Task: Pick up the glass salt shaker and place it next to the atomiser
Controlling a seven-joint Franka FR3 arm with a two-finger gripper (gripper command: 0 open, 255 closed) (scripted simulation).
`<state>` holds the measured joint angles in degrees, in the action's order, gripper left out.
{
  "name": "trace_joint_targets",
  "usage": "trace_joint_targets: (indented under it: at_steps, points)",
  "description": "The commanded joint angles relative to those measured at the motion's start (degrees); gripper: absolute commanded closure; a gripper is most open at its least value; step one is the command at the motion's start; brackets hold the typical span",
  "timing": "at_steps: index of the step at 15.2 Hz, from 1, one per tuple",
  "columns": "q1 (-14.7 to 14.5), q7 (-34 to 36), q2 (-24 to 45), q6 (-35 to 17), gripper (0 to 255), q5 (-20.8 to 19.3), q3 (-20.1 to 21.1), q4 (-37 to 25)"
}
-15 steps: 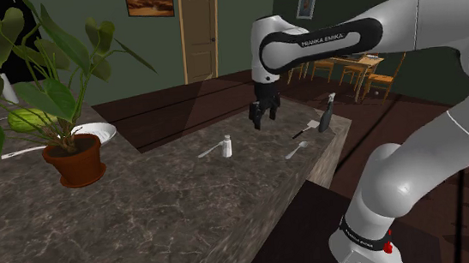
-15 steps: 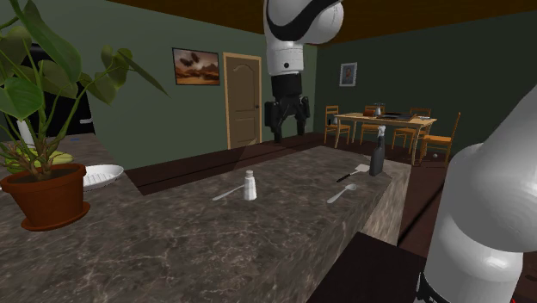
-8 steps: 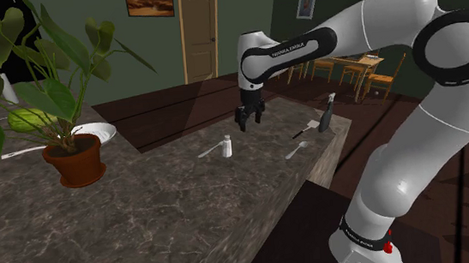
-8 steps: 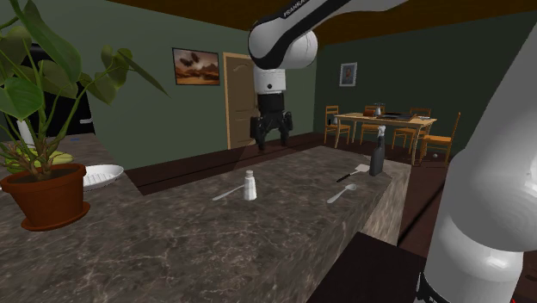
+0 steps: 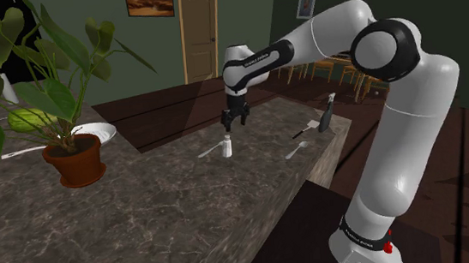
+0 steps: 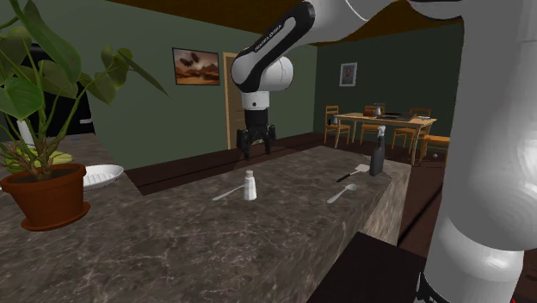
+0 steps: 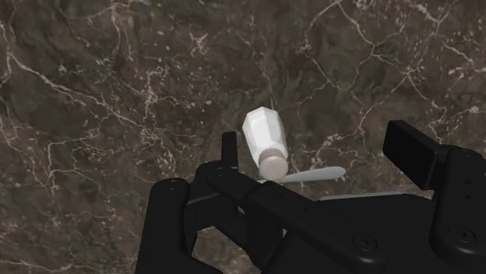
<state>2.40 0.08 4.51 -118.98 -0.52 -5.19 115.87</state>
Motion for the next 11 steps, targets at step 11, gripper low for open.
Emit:
trace_joint_targets:
  at_steps: [11]
  points:
    - [1.64,-2.81,14.78,-5.6,0,3.28,-0.17,-9.93]
